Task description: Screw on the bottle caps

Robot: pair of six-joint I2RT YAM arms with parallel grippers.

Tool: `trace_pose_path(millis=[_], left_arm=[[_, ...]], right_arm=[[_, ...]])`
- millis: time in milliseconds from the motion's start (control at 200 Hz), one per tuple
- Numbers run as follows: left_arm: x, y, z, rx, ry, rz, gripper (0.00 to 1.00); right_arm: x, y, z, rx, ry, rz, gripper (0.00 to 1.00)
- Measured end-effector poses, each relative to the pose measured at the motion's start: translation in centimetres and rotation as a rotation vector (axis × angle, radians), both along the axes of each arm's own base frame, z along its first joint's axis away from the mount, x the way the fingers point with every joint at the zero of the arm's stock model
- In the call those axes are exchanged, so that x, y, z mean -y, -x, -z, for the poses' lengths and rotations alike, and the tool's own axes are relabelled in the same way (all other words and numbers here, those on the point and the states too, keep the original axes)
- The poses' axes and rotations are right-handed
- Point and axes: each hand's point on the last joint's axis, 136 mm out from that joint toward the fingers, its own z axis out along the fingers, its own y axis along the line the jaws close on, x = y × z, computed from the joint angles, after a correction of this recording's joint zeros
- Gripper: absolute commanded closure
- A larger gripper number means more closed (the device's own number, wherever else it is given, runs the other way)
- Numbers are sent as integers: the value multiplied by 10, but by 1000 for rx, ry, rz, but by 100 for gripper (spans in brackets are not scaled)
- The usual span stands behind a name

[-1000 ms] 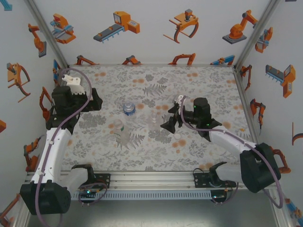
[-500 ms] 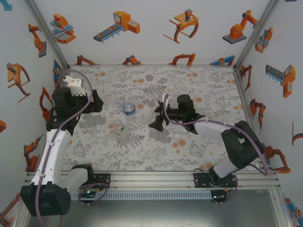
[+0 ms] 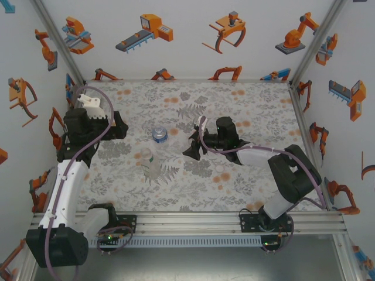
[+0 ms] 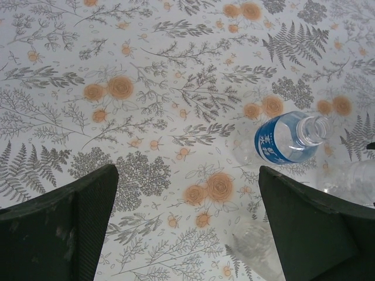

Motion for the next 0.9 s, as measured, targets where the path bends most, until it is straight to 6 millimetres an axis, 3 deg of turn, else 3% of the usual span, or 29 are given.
trace_pose_path(millis=[300, 516, 686, 896], left_arm=[[12, 10, -12, 43, 18, 65, 3], [40, 21, -25, 74, 37, 194, 3], [69, 30, -55, 123, 93, 325, 3], [110, 45, -85, 164, 167, 500, 3]], right_arm=[[-4, 4, -2, 6, -3, -12, 49], [0, 6, -18, -1, -9, 27, 56], [7, 0, -44, -35, -33, 114, 64], [20, -6, -99, -77, -97, 231, 68]])
